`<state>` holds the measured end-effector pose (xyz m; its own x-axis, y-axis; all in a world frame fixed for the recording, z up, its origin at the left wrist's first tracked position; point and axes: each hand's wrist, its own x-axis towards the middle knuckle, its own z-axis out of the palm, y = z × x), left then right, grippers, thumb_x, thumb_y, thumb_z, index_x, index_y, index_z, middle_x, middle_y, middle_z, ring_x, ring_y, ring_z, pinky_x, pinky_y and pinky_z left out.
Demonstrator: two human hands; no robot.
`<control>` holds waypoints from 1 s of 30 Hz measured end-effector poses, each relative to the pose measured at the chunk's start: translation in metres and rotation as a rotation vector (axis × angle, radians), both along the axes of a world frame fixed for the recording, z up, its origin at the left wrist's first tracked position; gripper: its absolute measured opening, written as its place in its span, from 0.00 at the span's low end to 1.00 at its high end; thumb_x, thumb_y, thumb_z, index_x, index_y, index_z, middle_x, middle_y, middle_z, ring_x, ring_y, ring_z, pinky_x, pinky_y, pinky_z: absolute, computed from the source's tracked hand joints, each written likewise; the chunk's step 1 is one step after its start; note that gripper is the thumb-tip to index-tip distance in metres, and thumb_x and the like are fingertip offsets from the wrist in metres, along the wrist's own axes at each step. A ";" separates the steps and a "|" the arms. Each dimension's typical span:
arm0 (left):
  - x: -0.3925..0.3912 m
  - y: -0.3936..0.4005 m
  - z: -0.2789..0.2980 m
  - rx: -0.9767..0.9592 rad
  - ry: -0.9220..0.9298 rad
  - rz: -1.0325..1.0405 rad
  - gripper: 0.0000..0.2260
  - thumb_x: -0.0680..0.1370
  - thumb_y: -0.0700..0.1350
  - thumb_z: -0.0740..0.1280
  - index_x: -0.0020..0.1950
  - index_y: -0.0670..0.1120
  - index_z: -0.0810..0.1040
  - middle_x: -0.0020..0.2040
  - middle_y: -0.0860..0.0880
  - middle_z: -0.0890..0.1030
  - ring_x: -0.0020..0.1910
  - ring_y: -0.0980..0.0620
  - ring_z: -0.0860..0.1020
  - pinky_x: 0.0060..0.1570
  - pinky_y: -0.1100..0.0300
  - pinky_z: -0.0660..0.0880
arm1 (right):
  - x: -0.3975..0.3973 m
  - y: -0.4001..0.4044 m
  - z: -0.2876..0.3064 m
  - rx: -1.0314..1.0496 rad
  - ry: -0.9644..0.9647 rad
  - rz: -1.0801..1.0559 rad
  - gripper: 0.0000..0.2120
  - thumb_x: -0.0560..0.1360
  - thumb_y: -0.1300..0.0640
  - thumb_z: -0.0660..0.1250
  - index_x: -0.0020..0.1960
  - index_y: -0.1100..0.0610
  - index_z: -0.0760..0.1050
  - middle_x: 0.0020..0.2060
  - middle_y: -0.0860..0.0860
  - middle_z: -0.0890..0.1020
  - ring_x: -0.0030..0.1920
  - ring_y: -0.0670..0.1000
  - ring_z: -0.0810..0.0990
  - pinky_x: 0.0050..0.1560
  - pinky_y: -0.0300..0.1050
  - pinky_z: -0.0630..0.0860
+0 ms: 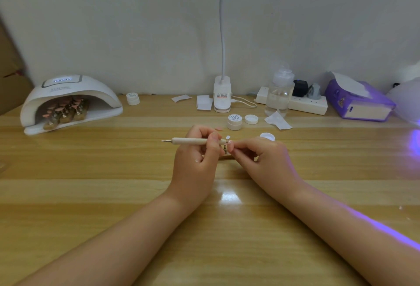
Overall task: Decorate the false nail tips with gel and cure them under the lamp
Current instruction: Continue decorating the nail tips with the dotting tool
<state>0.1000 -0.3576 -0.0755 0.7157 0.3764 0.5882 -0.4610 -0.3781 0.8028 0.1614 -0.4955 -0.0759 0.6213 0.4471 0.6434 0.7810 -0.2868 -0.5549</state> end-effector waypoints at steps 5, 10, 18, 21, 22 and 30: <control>-0.001 0.000 0.001 -0.012 -0.020 0.009 0.06 0.78 0.48 0.59 0.43 0.51 0.73 0.33 0.56 0.80 0.35 0.61 0.79 0.39 0.64 0.76 | 0.000 0.000 -0.001 0.003 0.004 0.001 0.05 0.72 0.63 0.72 0.46 0.55 0.84 0.34 0.49 0.83 0.34 0.49 0.77 0.38 0.45 0.73; -0.001 -0.001 0.001 -0.017 -0.024 0.014 0.05 0.77 0.47 0.59 0.42 0.51 0.73 0.32 0.57 0.80 0.35 0.60 0.79 0.38 0.66 0.75 | 0.001 0.001 -0.001 0.005 0.004 -0.007 0.06 0.72 0.64 0.72 0.46 0.54 0.84 0.34 0.48 0.83 0.34 0.47 0.76 0.38 0.42 0.74; 0.000 -0.001 0.001 -0.016 -0.011 -0.010 0.05 0.77 0.47 0.59 0.42 0.51 0.73 0.33 0.56 0.80 0.35 0.62 0.79 0.37 0.68 0.75 | 0.001 0.000 -0.001 -0.003 -0.008 -0.004 0.06 0.71 0.64 0.72 0.46 0.55 0.84 0.35 0.47 0.84 0.35 0.47 0.77 0.38 0.40 0.74; 0.000 -0.001 0.001 -0.013 -0.005 -0.008 0.05 0.77 0.47 0.59 0.42 0.51 0.73 0.33 0.56 0.80 0.35 0.61 0.79 0.37 0.68 0.75 | 0.001 0.000 -0.001 -0.005 -0.011 -0.008 0.07 0.71 0.64 0.72 0.46 0.55 0.84 0.35 0.47 0.84 0.35 0.47 0.76 0.38 0.38 0.73; 0.000 0.000 0.001 -0.012 -0.004 -0.008 0.05 0.77 0.47 0.59 0.42 0.51 0.73 0.33 0.56 0.80 0.35 0.61 0.79 0.37 0.67 0.75 | 0.001 0.000 -0.001 -0.005 -0.011 -0.008 0.07 0.71 0.64 0.72 0.46 0.55 0.84 0.35 0.47 0.84 0.35 0.47 0.76 0.38 0.38 0.73; -0.001 0.000 0.001 0.006 0.001 0.005 0.06 0.77 0.47 0.59 0.42 0.52 0.73 0.33 0.56 0.80 0.35 0.61 0.79 0.37 0.66 0.76 | 0.001 0.000 -0.001 -0.008 -0.003 -0.010 0.06 0.72 0.63 0.72 0.46 0.55 0.84 0.34 0.47 0.83 0.35 0.47 0.76 0.37 0.36 0.72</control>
